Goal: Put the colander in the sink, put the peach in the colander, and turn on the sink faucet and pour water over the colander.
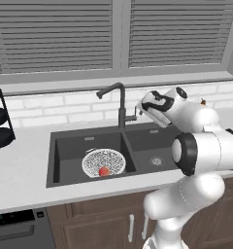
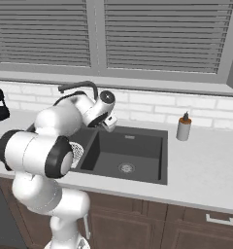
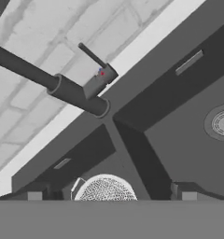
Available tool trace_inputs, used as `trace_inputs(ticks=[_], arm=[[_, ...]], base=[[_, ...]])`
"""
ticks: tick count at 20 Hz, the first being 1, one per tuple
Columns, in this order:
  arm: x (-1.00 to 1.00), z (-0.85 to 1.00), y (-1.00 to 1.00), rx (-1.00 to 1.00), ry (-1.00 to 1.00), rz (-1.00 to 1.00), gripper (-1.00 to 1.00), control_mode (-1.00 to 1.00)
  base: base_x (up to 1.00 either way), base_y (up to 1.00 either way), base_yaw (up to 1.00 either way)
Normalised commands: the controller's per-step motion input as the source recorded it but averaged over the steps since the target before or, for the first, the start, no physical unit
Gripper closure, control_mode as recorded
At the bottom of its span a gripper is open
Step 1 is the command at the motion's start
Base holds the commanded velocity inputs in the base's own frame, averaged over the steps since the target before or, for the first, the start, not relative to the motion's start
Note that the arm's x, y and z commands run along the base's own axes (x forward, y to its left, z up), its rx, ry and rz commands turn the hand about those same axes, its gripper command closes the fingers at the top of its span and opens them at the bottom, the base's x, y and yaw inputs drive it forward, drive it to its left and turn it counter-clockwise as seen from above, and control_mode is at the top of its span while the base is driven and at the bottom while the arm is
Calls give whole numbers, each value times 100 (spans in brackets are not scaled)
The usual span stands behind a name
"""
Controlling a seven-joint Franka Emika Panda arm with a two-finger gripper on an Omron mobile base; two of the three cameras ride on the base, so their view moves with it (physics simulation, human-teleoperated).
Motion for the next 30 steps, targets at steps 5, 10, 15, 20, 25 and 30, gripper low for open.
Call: trace_inputs(ticks=[5,10,15,20,25,30], arm=[[56,-37,0,9,1,0,-100,-100],[49,-30,0,5,0,0,-100,-100],[42,-23,0,1,0,0,-100,-100],[49,-8,0,1,0,0,-100,-100],[44,-4,0,2,0,0,-100,-100],[39,-9,0,1,0,0,-100,-100]], base=[[0,0,0],[0,0,0],[0,0,0],[0,0,0],[0,0,0],[0,0,0]])
